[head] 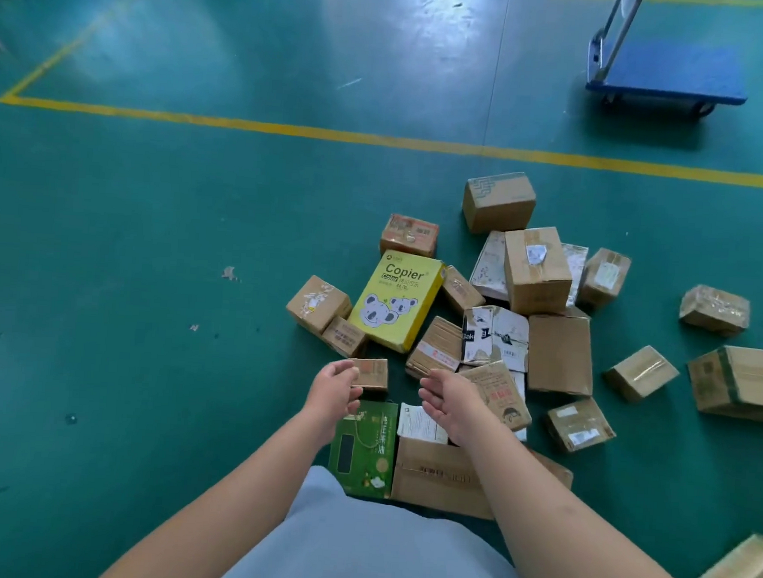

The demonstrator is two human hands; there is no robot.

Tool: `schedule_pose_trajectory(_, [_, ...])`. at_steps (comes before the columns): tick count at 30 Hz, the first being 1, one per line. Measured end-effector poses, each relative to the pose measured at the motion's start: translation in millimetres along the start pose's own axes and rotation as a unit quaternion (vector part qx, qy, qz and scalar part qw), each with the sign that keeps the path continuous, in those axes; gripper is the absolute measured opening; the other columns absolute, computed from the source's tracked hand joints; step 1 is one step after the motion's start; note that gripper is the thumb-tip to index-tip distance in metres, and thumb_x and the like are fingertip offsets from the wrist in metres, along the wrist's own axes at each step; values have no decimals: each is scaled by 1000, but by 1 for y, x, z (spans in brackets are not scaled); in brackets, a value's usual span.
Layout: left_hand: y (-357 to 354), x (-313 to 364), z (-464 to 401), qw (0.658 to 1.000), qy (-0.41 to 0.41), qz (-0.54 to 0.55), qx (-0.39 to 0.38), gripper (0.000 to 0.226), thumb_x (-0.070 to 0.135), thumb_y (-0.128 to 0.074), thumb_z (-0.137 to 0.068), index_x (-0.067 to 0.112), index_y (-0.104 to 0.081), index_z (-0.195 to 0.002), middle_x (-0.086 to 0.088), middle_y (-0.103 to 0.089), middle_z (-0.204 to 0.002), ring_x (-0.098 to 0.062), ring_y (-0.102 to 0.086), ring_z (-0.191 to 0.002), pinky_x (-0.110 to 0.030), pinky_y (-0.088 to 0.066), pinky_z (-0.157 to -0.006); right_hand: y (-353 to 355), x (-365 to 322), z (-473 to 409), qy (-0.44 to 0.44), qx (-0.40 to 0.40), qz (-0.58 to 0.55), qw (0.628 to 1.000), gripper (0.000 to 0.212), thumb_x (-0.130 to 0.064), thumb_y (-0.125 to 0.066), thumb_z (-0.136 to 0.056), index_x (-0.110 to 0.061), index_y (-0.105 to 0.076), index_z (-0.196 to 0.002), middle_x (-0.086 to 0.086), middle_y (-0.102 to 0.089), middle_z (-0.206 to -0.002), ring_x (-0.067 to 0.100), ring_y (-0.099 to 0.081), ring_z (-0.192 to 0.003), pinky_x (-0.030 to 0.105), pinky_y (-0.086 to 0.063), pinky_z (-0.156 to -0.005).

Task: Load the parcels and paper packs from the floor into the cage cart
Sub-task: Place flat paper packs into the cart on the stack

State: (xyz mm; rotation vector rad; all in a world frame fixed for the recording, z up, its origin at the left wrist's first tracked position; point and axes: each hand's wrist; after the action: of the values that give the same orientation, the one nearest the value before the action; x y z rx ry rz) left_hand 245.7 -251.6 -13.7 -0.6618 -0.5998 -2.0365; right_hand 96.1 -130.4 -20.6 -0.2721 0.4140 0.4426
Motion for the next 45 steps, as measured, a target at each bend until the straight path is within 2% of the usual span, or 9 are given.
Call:
schedule_pose_trajectory(6, [6,47,-64,1000,14,-24,-13,20,19,-53,-107,20,-59,-126,-7,-65,-114,-27,-66,-113,-38,-59,-91,-33,-31,-50,-2,6,-33,999,32,-19,-50,-108,-7,-57,-136,11,-68,-125,23,-65,-109,34,-52,-90])
schedule_pose_trajectory(15, [25,146,-252,985,69,-133,-90,20,18,-53,-107,19,-59,-126,-9,-65,-125,-24,-67,-107,-33,-57,-82,-130,-63,-184,-49,102,-73,991,29,-24,-52,-107,-10,-61,-130,4,-70,-103,18,-65,-92,31,-57,-78])
schedule_pose_trajectory(18, [29,172,-324,974,87,-177,-110,27,19,-53,-106,20,-57,-132,-8,-66,-123,-21,-67,-100,-33,-58,-85,-158,-72,-223,-84,115,-68,987,25,-23,-51,-107,-8,-62,-124,9,-71,-113,27,-70,-105,38,-56,-95])
schedule_pose_trajectory(21, [9,178,-399,958,90,-233,-137,31,17,-52,-105,16,-55,-136,-7,-68,-115,-17,-63,-86,-31,-56,-78,-170,-79,-276,-91,120,-59,987,14,-24,-49,-108,-17,-61,-109,11,-69,-123,28,-66,-119,34,-57,-89])
schedule_pose_trajectory(28, [-66,111,-555,936,110,-280,-182,33,12,-48,-107,13,-52,-140,-2,-63,-108,-20,-63,-95,-32,-58,-82,-153,-52,-443,-131,136,-42,981,17,-27,-53,-106,-17,-63,-115,4,-71,-112,17,-68,-97,27,-54,-74])
schedule_pose_trajectory(35, [-115,-17,-673,915,192,-300,-190,31,24,-51,-108,21,-56,-137,-3,-63,-130,-22,-66,-113,-34,-58,-89,-121,10,-596,-179,148,-23,972,16,-23,-53,-106,-19,-59,-92,4,-70,-111,18,-65,-96,37,-55,-102])
schedule_pose_trajectory(38, [-130,-60,-708,908,217,-303,-192,34,24,-50,-108,20,-54,-141,-3,-62,-133,-22,-65,-113,-36,-57,-95,-110,27,-647,-172,143,-19,975,17,-24,-53,-107,-21,-57,-91,12,-66,-126,26,-66,-120,40,-54,-104])
schedule_pose_trajectory(40, [-139,-80,-727,911,232,-285,-189,35,23,-50,-108,19,-53,-142,-4,-61,-134,-22,-64,-114,-34,-57,-89,-103,37,-683,-155,143,-16,977,12,-26,-53,-107,-17,-60,-106,12,-64,-127,27,-63,-121,37,-56,-100])
schedule_pose_trajectory(45, [-157,-117,-779,907,216,-299,-202,33,20,-44,-111,16,-50,-143,1,-61,-133,-20,-62,-119,-36,-53,-103,-95,64,-771,-95,160,-1,983,59,-35,-58,-103,-25,-33,-155,5,-53,-141,20,-56,-119,45,-49,-109])
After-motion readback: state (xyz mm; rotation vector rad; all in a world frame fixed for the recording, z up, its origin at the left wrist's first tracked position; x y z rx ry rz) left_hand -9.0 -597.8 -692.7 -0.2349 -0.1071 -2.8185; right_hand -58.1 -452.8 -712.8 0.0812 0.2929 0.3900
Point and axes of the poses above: each hand's wrist, its own z-axis away from the middle knuckle, its own y-axis out of the back of the hand, x = y × z
